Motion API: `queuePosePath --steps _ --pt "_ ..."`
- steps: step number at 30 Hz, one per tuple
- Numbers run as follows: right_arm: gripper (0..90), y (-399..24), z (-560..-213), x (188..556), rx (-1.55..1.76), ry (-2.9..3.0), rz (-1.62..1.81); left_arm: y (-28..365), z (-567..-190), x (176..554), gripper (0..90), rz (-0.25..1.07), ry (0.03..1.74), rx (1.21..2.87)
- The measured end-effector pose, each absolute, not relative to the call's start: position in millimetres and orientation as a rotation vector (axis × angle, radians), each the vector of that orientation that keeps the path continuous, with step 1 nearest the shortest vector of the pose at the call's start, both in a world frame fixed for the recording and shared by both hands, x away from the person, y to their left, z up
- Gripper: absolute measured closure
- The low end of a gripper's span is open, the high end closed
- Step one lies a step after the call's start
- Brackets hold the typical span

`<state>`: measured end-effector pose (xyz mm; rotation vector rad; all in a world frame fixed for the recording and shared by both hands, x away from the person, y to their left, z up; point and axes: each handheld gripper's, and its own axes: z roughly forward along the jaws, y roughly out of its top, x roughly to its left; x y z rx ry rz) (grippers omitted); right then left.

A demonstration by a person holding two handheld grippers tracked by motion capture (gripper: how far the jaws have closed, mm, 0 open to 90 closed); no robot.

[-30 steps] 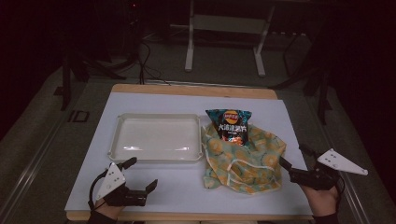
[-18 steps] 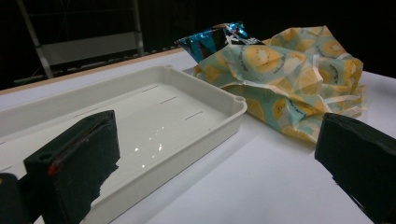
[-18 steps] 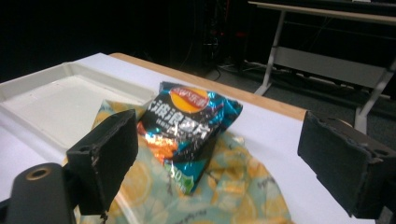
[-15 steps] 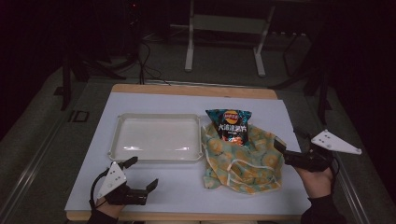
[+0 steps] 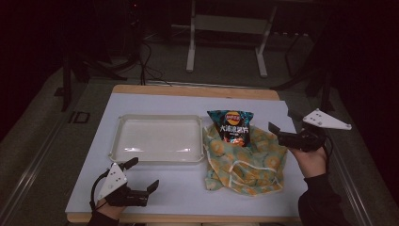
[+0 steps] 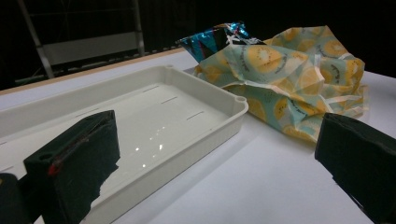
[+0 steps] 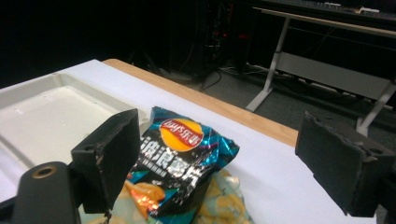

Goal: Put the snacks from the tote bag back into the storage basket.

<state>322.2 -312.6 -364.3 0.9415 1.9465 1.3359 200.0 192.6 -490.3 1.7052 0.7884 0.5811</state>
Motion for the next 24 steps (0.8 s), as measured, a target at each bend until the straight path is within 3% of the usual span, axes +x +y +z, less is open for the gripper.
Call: queuePosePath --steps 13,24 --pt "21.2 -296 -363 360 0.937 2.001 1.342 193 -490 200 0.4 0.573 0.783 1.707" --pt "32.9 -282 -380 390 0.961 2.076 1.356 192 -490 200 0.4 0.573 0.774 1.710"
